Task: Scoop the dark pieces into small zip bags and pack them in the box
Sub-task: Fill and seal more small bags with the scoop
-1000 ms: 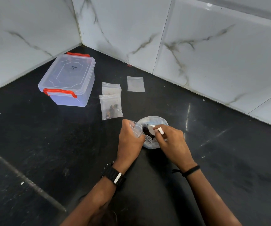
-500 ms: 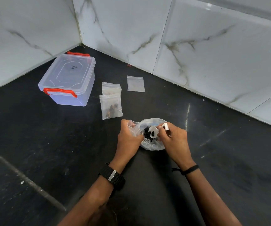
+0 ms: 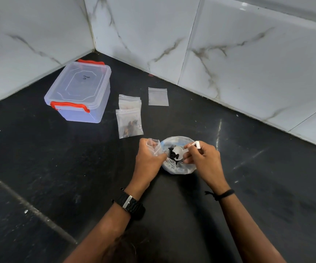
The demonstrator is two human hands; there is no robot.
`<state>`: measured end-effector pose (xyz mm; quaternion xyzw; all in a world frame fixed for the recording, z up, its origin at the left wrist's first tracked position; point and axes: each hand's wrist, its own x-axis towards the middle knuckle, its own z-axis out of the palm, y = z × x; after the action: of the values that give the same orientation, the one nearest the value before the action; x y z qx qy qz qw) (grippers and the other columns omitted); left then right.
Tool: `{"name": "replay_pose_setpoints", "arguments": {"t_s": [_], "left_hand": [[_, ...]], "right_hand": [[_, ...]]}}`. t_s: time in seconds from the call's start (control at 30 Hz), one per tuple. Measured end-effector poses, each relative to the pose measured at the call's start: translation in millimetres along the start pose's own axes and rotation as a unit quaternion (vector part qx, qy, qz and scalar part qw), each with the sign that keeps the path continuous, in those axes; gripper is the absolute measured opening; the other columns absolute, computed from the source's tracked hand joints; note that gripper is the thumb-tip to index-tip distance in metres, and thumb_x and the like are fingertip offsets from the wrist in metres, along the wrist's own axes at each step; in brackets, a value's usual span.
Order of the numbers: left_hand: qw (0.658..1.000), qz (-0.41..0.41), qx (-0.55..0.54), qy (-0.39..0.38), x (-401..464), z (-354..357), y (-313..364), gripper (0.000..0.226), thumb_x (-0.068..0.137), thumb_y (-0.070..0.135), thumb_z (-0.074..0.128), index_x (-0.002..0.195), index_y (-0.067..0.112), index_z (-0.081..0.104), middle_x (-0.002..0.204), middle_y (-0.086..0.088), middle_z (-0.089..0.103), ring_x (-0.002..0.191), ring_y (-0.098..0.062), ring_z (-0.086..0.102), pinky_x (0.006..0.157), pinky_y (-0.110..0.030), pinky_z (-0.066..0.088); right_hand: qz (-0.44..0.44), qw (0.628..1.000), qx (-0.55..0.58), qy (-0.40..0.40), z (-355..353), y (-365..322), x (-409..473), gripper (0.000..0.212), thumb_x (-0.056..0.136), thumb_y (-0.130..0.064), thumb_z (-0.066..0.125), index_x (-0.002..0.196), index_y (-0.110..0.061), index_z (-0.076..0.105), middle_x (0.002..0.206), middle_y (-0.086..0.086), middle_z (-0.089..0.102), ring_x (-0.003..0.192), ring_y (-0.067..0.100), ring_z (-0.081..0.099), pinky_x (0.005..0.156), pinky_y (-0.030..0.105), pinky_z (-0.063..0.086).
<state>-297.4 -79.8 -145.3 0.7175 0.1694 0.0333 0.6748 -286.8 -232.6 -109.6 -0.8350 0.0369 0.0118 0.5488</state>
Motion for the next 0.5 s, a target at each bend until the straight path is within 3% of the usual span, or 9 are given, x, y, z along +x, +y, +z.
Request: {"name": "replay_pose_setpoints", "arguments": {"t_s": [0.13, 0.33, 0.43, 0.5], "left_hand": [[1.000, -0.008, 0.001, 0.007, 0, -2, -1, 0.039, 0.076, 0.010, 0.074, 0.093, 0.030, 0.046, 0.098, 0.000, 0.061, 0.092, -0.019, 0.064, 0.084, -0.042, 0.055], [0.998, 0.031, 0.052, 0.001, -5, -4, 4, 0.036, 0.078, 0.016, 0.075, 0.102, 0.019, 0.049, 0.095, 0.005, 0.059, 0.089, -0.013, 0.060, 0.079, -0.027, 0.050], [0.991, 0.081, 0.100, 0.027, -7, -8, 6, 0.034, 0.074, 0.020, 0.076, 0.098, 0.019, 0.053, 0.099, 0.003, 0.059, 0.090, -0.012, 0.058, 0.079, -0.024, 0.048], [0.985, 0.113, 0.125, 0.043, -10, -11, 7, 0.035, 0.073, 0.021, 0.078, 0.097, 0.022, 0.053, 0.100, 0.004, 0.055, 0.089, -0.008, 0.055, 0.078, -0.014, 0.043]], "right_hand": [[0.040, 0.997, 0.059, 0.028, 0, 2, -1, 0.019, 0.093, -0.008, 0.051, 0.084, -0.006, 0.068, 0.071, 0.012, 0.072, 0.060, 0.019, 0.068, 0.065, 0.031, 0.058], [0.044, 0.996, 0.076, 0.029, -2, 1, -5, 0.019, 0.093, -0.009, 0.052, 0.084, -0.008, 0.069, 0.072, 0.010, 0.072, 0.061, 0.020, 0.068, 0.067, 0.032, 0.058], [0.039, 0.995, 0.084, 0.025, -7, -4, -10, 0.020, 0.093, -0.008, 0.051, 0.085, -0.007, 0.069, 0.069, 0.008, 0.071, 0.058, 0.018, 0.067, 0.064, 0.031, 0.056], [0.034, 0.995, 0.094, 0.019, -11, -9, -13, 0.019, 0.093, -0.007, 0.051, 0.085, -0.005, 0.069, 0.068, 0.009, 0.070, 0.057, 0.019, 0.066, 0.063, 0.033, 0.056]]}}
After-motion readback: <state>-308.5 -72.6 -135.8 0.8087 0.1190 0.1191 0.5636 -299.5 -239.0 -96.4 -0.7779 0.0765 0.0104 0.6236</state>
